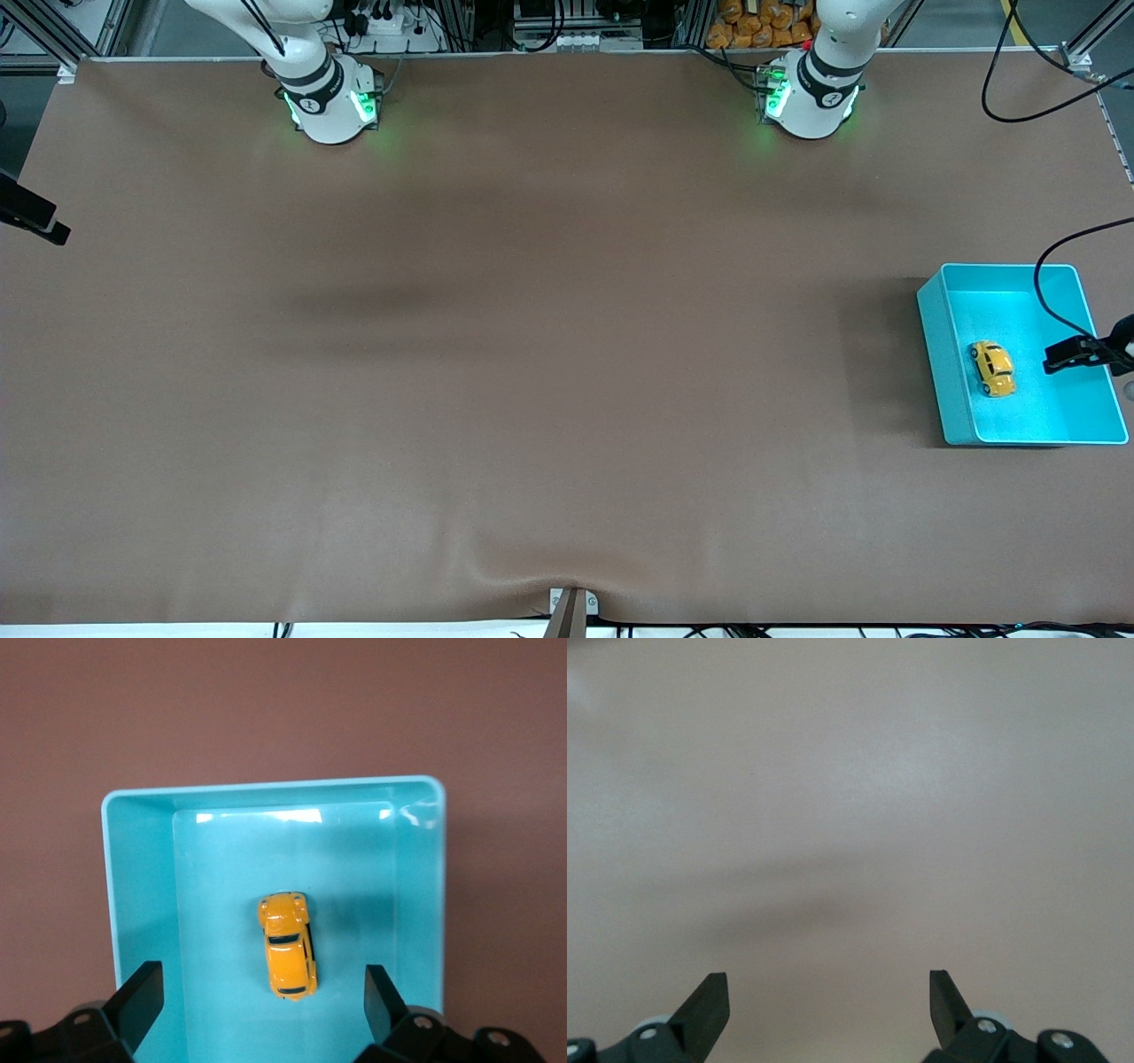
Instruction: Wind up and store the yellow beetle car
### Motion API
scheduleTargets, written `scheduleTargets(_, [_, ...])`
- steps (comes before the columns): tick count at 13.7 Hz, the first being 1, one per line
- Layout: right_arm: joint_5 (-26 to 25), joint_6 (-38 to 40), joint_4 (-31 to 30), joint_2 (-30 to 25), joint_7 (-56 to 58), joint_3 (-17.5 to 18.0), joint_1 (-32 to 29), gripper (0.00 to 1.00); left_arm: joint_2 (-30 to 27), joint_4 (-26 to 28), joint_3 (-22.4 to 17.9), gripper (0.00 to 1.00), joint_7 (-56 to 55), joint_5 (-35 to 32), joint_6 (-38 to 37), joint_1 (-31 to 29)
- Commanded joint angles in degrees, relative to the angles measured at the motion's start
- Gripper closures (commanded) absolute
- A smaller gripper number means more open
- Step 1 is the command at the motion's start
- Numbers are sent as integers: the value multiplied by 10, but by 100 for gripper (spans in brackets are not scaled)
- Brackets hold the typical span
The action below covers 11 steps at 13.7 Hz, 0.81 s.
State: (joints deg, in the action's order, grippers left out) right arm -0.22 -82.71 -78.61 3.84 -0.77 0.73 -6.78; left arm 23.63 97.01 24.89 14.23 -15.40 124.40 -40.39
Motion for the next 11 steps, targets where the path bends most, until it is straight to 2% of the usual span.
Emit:
scheduleTargets(1, [-6,4,-2,-8,9,4,-7,0,-51,13,27,0,-5,-2,-42,-4])
scheduleTargets(4, [-6,4,-2,-8,10,4,-7,0,-96,12,46,0,-46,-2,-93,7])
scheduleTargets(5, [-7,4,-2,-8,10,4,-7,0,-114,13,39,0,-67,4,-111,44])
scheduleTargets(8, [-6,4,-2,-8,12,3,-9,0,-173,13,-70,0,-120,67,-172,187])
scheduleTargets(11, [-6,4,-2,-8,11,4,-10,0,-219,11,-125,0,-154,127,-230,270])
